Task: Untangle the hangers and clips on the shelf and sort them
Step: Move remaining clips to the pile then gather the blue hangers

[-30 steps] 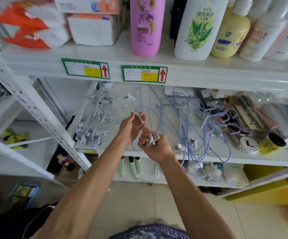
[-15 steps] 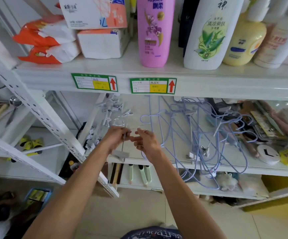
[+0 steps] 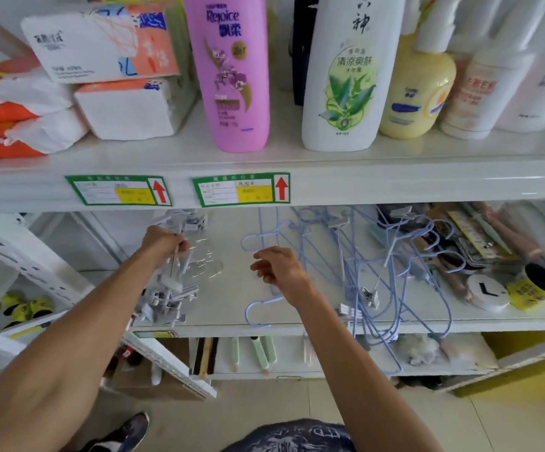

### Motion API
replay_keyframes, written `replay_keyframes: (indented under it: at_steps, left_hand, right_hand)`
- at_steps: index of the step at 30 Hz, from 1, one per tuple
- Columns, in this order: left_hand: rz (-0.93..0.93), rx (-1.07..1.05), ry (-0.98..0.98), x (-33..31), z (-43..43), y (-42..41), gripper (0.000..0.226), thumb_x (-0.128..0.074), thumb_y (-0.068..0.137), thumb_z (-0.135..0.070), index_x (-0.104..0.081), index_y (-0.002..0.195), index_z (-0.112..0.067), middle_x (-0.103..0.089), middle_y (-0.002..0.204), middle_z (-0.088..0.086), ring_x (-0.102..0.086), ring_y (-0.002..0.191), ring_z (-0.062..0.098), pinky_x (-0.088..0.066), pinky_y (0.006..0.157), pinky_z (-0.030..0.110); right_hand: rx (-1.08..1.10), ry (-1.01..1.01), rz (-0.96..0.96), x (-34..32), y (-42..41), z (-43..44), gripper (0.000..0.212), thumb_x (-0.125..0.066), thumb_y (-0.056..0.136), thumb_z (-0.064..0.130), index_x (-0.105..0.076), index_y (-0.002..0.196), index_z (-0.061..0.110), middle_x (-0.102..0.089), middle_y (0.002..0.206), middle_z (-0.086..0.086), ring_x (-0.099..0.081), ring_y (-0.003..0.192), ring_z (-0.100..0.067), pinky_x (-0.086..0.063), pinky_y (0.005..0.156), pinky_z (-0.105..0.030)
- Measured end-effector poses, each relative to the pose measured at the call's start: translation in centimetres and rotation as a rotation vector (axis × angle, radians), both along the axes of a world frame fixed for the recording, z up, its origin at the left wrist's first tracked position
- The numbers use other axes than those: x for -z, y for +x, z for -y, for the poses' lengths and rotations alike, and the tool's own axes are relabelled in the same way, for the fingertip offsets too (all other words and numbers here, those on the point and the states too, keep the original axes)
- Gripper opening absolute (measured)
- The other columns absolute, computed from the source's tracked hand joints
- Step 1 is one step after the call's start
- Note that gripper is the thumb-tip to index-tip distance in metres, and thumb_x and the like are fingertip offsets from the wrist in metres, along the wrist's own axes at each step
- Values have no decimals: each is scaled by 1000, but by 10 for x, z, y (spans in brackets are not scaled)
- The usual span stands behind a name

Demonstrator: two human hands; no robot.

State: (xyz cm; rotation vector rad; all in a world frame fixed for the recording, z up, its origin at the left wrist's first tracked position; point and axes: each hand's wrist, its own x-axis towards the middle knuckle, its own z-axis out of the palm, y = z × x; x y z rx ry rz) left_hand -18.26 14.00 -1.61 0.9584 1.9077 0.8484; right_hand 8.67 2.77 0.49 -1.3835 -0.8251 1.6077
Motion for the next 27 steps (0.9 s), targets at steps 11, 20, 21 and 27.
replay_keyframes:
  at_steps: [11,20,21,27]
  left_hand:
    - [-699,294,13,14,2,16,21,-67,72,-5,-62,92,2,-68,92,22,-66,90,39,-55,69,38]
    - [-668,209,-180,34,27,18,83,-65,85,-54,-37,137,4,-51,131,23,-53,119,40,-47,88,43]
    - [-628,223,-180,34,30,17,73,-67,84,-49,-47,129,5,-58,121,20,-60,109,36,-50,76,35]
    - [-454,219,-151,35,39,8,38,-64,85,-29,-62,106,2,-62,81,7,-59,65,20,-41,48,23]
  right_hand:
    - [27,28,54,14,29,6,14,-52,94,5,-65,88,2,-68,77,-18,-56,54,-16,-40,51,-23]
    - [-53,10,183,33,14,27,14,-52,93,5,-65,89,3,-68,72,-13,-56,51,-14,-40,51,-23]
    - [-85,20,203,32,9,28,13,-53,93,5,-65,89,4,-68,71,-11,-57,51,-14,-40,51,-23]
    - [-256,72,373,42,-50,8,15,-56,85,15,-70,88,11,-69,77,-6,-66,71,-20,-57,68,-33]
